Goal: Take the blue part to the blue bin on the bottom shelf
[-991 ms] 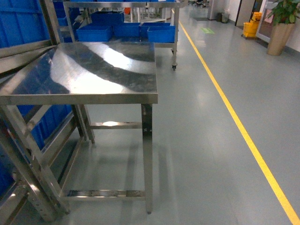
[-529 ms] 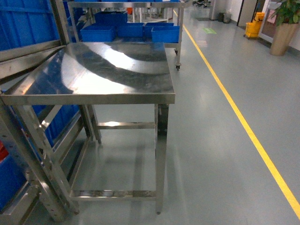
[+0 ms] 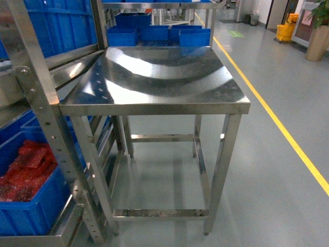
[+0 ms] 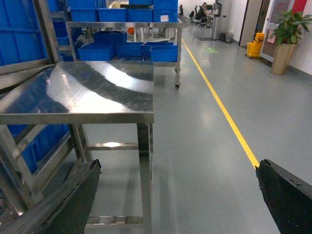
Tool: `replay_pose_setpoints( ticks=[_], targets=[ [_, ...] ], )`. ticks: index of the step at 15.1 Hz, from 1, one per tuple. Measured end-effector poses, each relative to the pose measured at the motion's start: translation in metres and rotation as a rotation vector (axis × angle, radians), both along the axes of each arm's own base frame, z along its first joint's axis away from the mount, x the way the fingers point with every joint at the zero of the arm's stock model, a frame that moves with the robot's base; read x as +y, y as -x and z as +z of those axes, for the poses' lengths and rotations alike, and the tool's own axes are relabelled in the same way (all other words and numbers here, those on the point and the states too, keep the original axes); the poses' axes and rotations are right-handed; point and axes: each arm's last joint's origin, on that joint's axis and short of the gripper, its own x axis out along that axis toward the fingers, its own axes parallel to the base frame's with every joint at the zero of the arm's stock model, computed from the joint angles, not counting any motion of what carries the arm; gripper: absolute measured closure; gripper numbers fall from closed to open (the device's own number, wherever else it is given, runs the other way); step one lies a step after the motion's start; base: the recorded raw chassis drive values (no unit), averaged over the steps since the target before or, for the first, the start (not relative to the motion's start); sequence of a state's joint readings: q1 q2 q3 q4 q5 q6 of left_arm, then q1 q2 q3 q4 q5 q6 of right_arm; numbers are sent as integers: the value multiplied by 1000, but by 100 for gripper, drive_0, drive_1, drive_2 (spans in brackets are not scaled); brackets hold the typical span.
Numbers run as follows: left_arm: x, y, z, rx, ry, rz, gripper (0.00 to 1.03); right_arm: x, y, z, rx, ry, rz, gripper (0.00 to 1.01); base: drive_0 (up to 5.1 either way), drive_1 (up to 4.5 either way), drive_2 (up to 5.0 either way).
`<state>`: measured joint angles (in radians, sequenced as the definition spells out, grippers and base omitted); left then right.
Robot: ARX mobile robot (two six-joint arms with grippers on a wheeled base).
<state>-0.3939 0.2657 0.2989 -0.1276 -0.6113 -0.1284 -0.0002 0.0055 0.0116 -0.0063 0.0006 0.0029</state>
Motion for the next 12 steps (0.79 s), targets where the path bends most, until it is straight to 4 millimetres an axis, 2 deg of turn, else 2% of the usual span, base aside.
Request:
replay_pose_setpoints(
  ticks=[12],
  targets=[
    [0, 0, 0, 2, -1, 1, 60, 0, 0, 0, -1, 0, 0, 3, -499, 246, 246]
  ],
)
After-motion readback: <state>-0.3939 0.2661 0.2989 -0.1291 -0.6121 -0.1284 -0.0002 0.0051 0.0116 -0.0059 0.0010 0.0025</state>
